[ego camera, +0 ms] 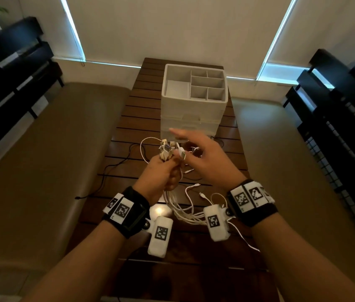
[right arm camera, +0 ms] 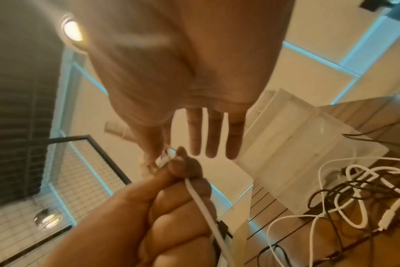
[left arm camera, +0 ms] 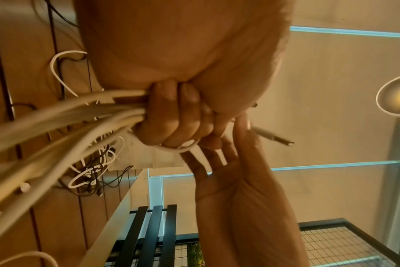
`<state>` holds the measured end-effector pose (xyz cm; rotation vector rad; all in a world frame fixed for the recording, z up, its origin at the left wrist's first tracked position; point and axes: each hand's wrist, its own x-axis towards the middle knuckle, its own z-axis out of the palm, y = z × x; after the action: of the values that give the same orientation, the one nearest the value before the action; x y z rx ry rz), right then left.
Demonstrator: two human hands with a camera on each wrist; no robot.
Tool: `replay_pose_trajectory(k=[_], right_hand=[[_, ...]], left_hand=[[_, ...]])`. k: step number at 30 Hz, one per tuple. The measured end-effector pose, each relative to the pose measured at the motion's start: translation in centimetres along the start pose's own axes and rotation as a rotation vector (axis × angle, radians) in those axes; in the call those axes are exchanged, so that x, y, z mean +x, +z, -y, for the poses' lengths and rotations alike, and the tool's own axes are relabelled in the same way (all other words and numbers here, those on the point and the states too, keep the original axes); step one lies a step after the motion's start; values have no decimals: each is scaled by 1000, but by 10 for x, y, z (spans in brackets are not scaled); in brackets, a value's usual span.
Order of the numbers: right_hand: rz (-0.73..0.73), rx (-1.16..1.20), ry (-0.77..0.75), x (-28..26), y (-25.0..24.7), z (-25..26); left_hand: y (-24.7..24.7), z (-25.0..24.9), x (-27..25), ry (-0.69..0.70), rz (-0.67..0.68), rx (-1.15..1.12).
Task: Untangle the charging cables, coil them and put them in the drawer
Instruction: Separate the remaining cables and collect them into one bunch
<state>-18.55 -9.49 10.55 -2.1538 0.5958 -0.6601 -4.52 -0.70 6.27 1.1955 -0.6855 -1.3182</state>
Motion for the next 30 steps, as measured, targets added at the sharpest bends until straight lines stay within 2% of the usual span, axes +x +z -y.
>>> replay_pose_trajectory(k=[4, 6, 8, 10, 11, 16, 19, 22, 30], right_hand=[[-83, 31, -99, 2, 10, 5], [-160, 138, -38, 4, 10, 6], [-297, 279, 63, 5, 7, 7], [-446, 237, 87, 6, 0, 6], [-468, 214, 92, 6, -2, 5], [-236, 186, 157, -1, 15, 10], [-253, 211, 178, -5, 25, 10], [-251, 144, 133, -6, 29, 7], [-251, 203, 152, -3, 41, 11]], left_hand=[[1, 2, -3, -27, 37, 48], [1, 4, -4, -14, 64, 45], [2, 4, -7, 17, 57, 44], [1, 1, -7, 64, -9, 35], [0, -2, -8, 97, -54, 24], [11, -26, -14, 252, -162, 14], [19, -32, -20, 299, -156, 32], [17, -29, -20, 321, -154, 13], [13, -33, -17, 245, -138, 60]])
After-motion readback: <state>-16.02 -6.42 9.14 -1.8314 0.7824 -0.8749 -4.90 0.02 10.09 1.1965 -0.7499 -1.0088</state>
